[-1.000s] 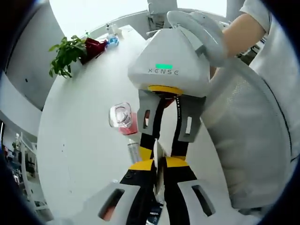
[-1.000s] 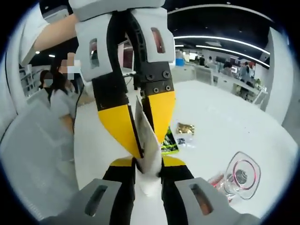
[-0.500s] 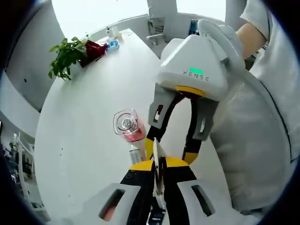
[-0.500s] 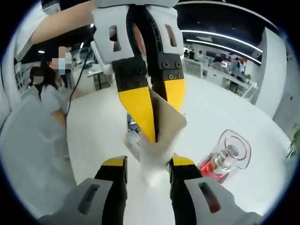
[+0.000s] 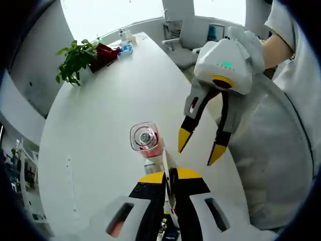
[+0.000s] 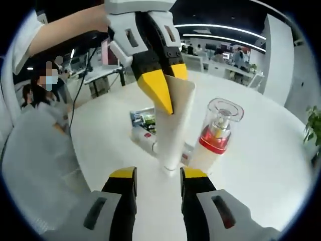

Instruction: Arrange the skincare products in the storage area until every visible bottle or jar stands upright without overlapping.

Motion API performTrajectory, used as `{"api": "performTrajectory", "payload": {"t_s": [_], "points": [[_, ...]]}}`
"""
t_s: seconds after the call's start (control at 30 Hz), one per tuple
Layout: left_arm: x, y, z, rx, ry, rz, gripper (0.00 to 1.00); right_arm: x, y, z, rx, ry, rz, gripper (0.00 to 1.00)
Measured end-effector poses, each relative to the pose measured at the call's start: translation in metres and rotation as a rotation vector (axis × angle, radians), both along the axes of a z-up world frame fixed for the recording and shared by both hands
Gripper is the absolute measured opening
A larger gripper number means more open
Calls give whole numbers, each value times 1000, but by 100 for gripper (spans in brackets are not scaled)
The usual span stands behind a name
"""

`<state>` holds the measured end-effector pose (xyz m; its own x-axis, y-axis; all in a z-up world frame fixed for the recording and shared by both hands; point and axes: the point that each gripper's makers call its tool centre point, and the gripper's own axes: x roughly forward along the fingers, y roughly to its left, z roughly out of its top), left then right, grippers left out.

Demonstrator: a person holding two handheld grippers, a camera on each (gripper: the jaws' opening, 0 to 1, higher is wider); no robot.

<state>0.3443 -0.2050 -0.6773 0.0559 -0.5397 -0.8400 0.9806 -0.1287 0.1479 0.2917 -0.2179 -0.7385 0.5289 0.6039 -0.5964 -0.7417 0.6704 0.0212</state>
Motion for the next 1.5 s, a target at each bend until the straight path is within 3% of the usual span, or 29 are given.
{"api": "performTrajectory", "payload": {"t_s": [0.33,0.97,1.5], "points": [[15,-4,1,-21,-17,38,11,-7,-12,0,63,16,-75,36],[18,-6,1,-48,-9,54,13,-9,-15,-1,80,22,-95,50],[18,-5,-1,-47,-9,59,14,-9,-23,6,103,-2,-147,85]]}}
